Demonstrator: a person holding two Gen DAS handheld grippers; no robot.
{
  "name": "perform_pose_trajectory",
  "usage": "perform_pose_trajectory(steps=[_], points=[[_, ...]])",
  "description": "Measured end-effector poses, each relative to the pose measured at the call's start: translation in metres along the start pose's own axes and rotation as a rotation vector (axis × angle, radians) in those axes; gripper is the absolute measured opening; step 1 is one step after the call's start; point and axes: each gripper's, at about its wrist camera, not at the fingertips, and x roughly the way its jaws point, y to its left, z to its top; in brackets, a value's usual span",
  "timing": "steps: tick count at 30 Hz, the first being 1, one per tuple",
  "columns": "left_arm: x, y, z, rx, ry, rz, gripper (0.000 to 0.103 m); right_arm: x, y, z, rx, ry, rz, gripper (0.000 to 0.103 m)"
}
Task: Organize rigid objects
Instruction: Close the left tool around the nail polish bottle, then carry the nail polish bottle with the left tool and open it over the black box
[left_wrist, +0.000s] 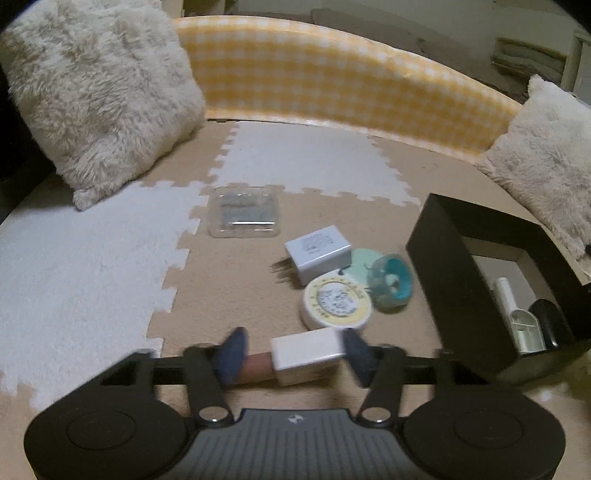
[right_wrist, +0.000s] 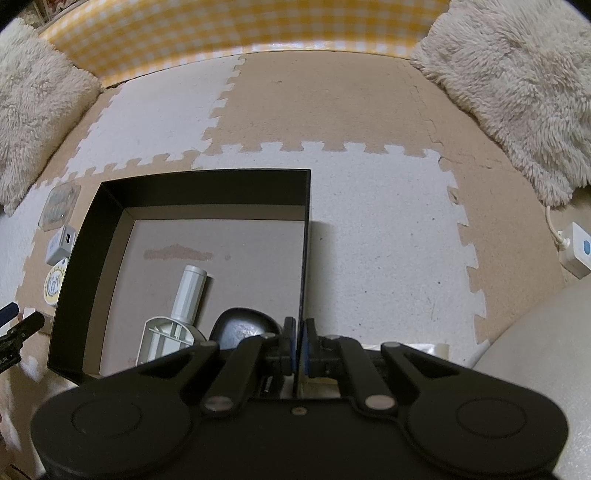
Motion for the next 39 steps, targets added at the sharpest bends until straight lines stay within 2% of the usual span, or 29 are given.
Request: perform_pose_trajectory(steps=[3,6,7,9,15,19,25,28,33,36,39], points=[[-0.006,-0.006,0.001,0.018,0.009,-0.029,0.051,0.0,-0.001,0.0,0.001,0.0,0.006,0.004],[-0.005,-0.011,-0.002,0.043,0.02,-0.01,0.054,-0.001,-0.002,-0.001,0.003,0.0,0.013,0.004],[-0.005,-0.011,-0.002,0.042,0.02,0.001,0.058,-0.001,-0.002,-0.001,0.002,-0.001,0.014,0.004],[-0.005,-0.007,-0.003,0.022,0.023,0.027,0.083,-0.002,-0.002,-0.002,0.002,-0.001,0.016,0.004],[-0.001,0.006,-0.003,-0.035,0.039,0.072,0.097,-0.001,0.0,-0.002,-0.002,0.001,0.009,0.004],[0.009,0.012,-0.003,-0.092,0.067,0.065,0.097,-0.001,0.001,-0.001,-0.006,0.002,0.005,0.004],[0.017,0.016,-0.001,-0.164,0.06,0.058,0.097,-0.001,0.002,-0.001,-0.006,0.0,0.004,0.004],[0.02,0.014,-0.001,-0.158,0.063,0.069,0.088,-0.001,0.002,-0.001,-0.007,0.0,0.004,0.004],[0.015,0.013,-0.001,-0.149,0.061,0.074,0.087,-0.001,0.001,-0.001,-0.008,-0.001,0.004,0.004],[0.004,0.008,0.001,-0.14,0.032,0.043,0.087,-0.001,0.001,-0.002,-0.01,-0.001,0.004,0.004],[-0.011,-0.007,0.006,-0.094,-0.011,-0.019,0.087,-0.001,0.001,-0.002,-0.01,-0.001,0.004,0.004]])
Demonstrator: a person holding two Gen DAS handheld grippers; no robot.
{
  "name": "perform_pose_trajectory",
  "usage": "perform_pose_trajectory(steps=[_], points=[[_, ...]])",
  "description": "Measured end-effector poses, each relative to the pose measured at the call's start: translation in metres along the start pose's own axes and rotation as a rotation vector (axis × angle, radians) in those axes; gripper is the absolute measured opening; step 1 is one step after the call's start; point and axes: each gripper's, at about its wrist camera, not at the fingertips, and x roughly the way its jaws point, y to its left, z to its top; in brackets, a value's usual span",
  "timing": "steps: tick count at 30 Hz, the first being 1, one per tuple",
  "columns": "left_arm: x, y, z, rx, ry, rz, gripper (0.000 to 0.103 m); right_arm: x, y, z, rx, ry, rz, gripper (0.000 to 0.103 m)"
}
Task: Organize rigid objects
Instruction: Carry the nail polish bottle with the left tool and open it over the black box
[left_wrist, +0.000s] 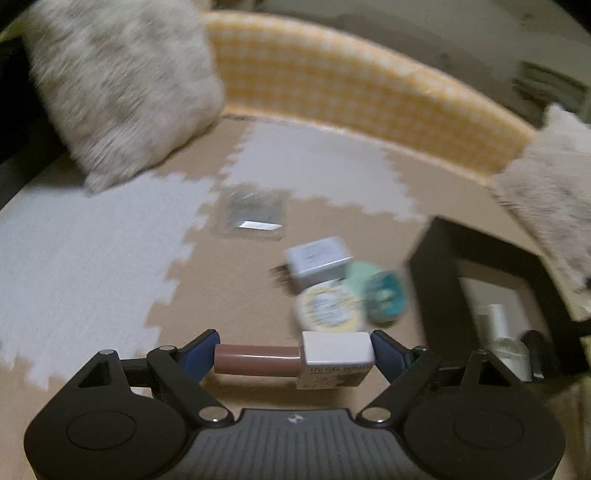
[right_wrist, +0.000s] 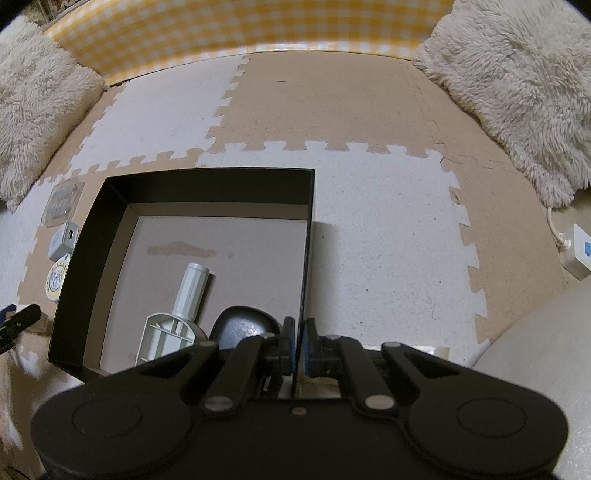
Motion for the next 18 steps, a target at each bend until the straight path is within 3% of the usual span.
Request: perform_pose_trajectory(steps=[9,13,18], points=[[-0.031,-0.068,0.012,0.173,-0.09,-0.205,0.087,0.0,0.0,0.0,-0.002,0.0,-0.001,0.004],[-0.028,-0.097,0.019,0.304,-0.121,-0.248,0.088,0.0,0.0,0.0,-0.002,0.0,0.0,0.004],[-0.003,-0.12,0.033,0.402,-0.086,-0.265,0.088,0.0,0.0,0.0,-0.001,-0.001,0.001,0.004]])
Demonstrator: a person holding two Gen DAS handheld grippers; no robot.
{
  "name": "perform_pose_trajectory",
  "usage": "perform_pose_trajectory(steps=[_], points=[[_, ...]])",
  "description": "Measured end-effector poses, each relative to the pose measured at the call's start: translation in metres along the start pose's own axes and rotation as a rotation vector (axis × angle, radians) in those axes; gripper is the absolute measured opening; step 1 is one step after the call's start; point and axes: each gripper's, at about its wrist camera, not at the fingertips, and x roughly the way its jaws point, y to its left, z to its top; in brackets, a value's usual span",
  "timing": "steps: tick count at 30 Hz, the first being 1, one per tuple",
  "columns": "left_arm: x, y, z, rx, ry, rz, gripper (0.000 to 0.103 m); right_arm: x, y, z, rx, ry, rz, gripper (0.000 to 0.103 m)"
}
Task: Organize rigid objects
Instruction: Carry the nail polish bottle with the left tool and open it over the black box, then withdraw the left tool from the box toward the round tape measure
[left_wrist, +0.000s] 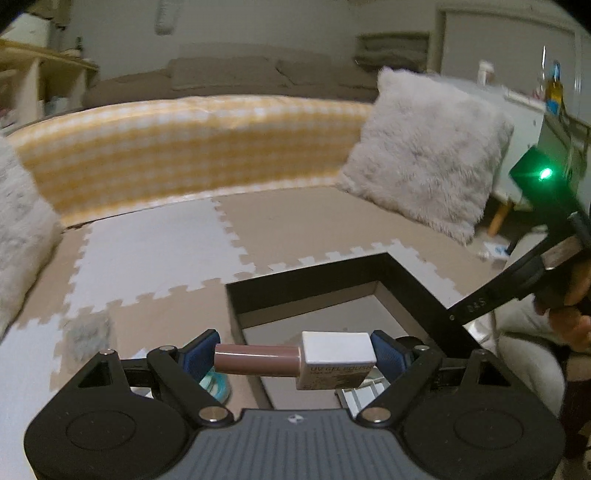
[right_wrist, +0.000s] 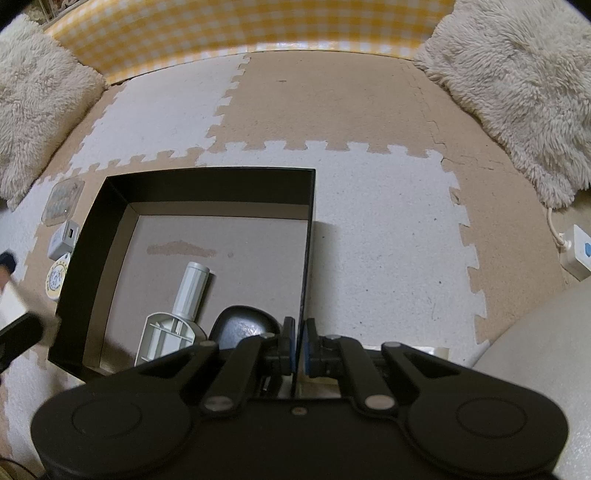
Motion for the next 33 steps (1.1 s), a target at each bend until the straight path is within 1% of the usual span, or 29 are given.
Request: perform_pose_trajectory(steps=[5,8,10,14,16,17,18,21,25,33], points=[[0.034,-0.007,0.012,0.023,0.038,0.0,0.088,0.0,0.0,0.0,0.001,0.0,0.001,0.005],[0.051,-0.009,0.021,0.03,0.05,0.023,0.088,0.0,0.0,0.0,0.0,0.0,0.002,0.005],[0.059,-0.005,0.028,-0.011,0.046,0.033,0.088,0.0,0.0,0.0,-0.002,0.0,0.002,0.005],[0.071,0.006,0.035,-0.135,0.055,0.037,0.089,0.0,-0.001,0.0,-0.001,0.001,0.003,0.005],[0.072,0.009,0.035,-0.174,0.062,0.036,0.091,0.0,-0.001,0.0,-0.001,0.001,0.004,0.005],[0.071,0.01,0.036,-0.18,0.063,0.037,0.097,0.0,-0.001,0.0,-0.001,0.001,0.004,0.005],[0.069,0.009,0.035,-0.179,0.063,0.042,0.099,0.0,-0.001,0.0,-0.001,0.001,0.005,0.005],[0.063,0.007,0.033,-0.158,0.073,0.04,0.099,0.0,-0.001,-0.001,-0.003,0.001,0.005,0.005],[0.055,0.005,0.025,-0.156,0.103,0.02,0.101,0.0,-0.001,-0.001,-0.003,0.001,0.006,0.005],[0.042,-0.005,0.009,-0.106,0.155,-0.008,0.103,0.0,-0.001,-0.001,-0.006,0.001,0.004,0.005]])
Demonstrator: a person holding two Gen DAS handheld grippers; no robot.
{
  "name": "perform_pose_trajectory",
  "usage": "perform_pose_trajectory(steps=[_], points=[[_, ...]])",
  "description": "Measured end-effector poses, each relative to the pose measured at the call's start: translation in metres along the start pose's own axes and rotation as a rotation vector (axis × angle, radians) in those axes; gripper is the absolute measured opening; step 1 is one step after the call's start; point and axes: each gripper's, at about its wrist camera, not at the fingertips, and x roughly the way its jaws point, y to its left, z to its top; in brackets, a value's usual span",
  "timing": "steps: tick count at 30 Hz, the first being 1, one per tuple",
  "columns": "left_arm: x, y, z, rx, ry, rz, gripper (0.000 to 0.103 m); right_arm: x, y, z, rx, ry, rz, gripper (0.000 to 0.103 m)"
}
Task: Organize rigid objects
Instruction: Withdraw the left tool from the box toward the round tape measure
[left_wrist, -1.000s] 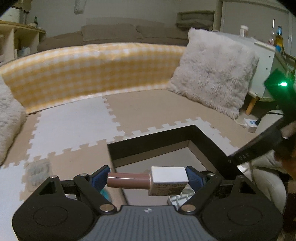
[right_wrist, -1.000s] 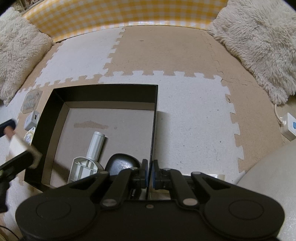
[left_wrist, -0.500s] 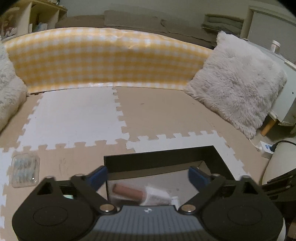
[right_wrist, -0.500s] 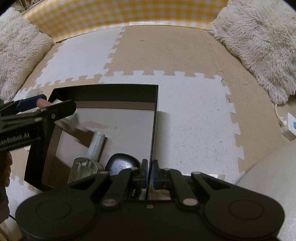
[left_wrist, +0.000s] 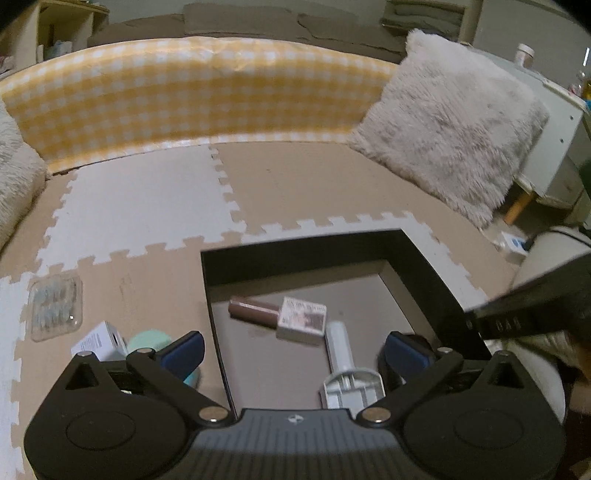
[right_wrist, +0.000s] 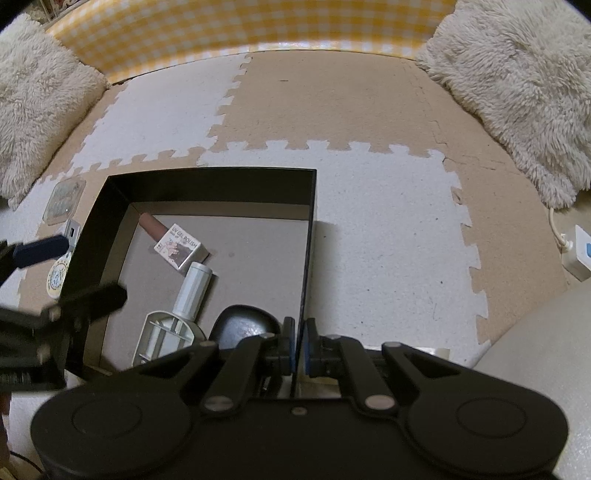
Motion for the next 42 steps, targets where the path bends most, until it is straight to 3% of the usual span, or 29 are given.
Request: perform_pose_trajectory(steps=[16,28,33,42], points=[[-0.031,-0.01,-0.021,0.013,0.019,-0.015,0.103,0.0,0.0,0.0,-0.007,0.0,-0.002,0.005],[-0.061,0.034,-0.045,0.0,-0.031,-0.016,0.103,-0.001,0.001,0.0,-0.001,-0.005,0.004,0.005],[-0.061,0.055,-0.052,0.0,-0.047,-0.006,0.09,-0.001,0.0,0.0,0.002,-0.001,0.004,0.005],[-0.033,0.093,-0.06,-0.023,-0.024,0.082,0.073,0.0,0.001,0.001,0.006,0.001,-0.013,0.004]])
